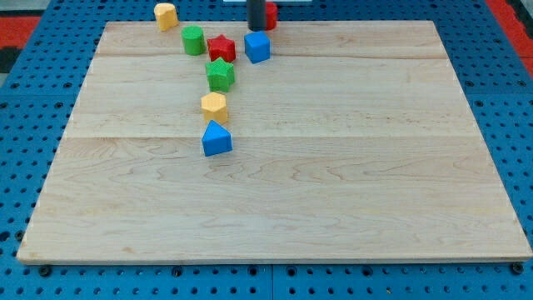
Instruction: Push the blue cube a bit right
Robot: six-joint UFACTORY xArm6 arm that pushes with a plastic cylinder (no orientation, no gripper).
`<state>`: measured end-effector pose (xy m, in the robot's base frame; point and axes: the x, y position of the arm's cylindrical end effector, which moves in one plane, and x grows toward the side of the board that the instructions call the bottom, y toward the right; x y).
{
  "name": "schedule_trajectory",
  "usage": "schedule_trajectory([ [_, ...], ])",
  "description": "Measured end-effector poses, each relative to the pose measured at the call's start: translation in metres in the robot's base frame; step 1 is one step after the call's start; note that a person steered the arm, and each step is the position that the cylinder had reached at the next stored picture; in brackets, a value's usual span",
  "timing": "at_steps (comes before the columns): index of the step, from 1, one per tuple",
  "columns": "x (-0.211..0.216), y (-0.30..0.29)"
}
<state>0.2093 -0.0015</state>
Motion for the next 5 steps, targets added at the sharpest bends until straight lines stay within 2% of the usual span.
schedule_trajectory([
  [2, 0.011, 0.125],
  [3, -0.013, 0.134],
  [5, -0.012, 0.110],
])
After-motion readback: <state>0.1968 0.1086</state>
